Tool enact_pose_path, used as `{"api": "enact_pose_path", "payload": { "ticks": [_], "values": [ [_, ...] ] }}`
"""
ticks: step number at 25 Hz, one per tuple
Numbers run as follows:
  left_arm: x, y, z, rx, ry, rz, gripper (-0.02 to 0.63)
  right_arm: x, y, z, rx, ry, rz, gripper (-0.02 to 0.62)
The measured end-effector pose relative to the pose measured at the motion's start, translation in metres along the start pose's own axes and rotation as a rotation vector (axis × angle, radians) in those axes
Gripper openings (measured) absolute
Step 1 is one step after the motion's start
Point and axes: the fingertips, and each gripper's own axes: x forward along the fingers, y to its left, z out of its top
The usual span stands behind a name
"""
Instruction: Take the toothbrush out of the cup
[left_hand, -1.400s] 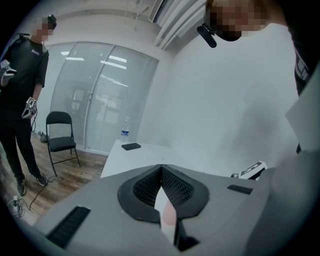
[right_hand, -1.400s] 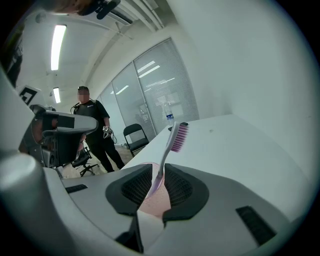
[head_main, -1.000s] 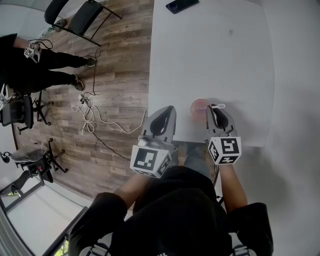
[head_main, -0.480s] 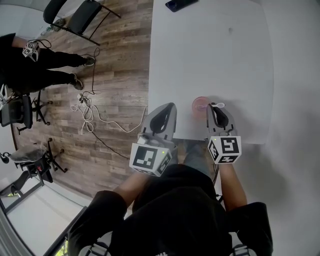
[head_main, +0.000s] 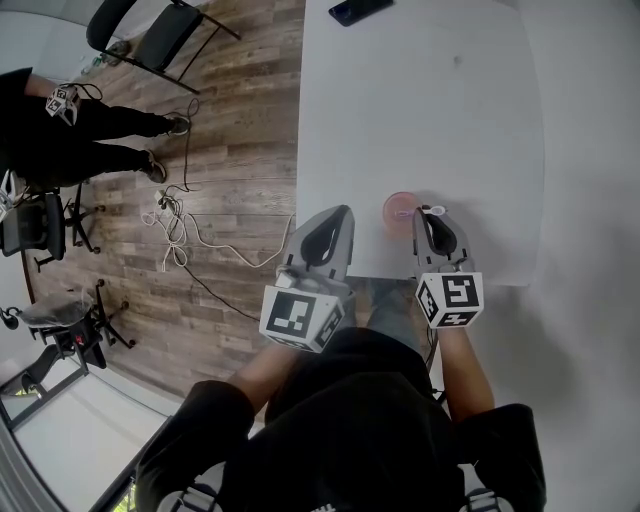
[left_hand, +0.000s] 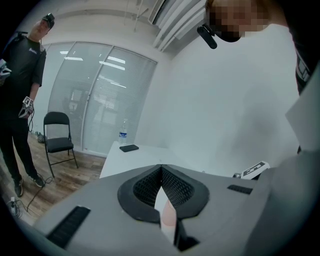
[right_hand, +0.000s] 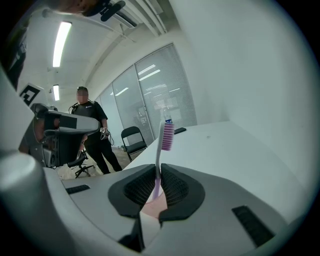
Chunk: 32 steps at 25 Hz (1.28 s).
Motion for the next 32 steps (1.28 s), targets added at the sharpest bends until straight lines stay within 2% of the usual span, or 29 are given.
{"api": "enact_pose_path", "payload": {
  "ticks": [32],
  "values": [
    [-0.009, -0.012, 0.021, 0.027, -0.051, -0.020, 0.018, -0.021, 0.018, 0.044, -0.077, -0.055, 0.032, 0.044]
  ]
}}
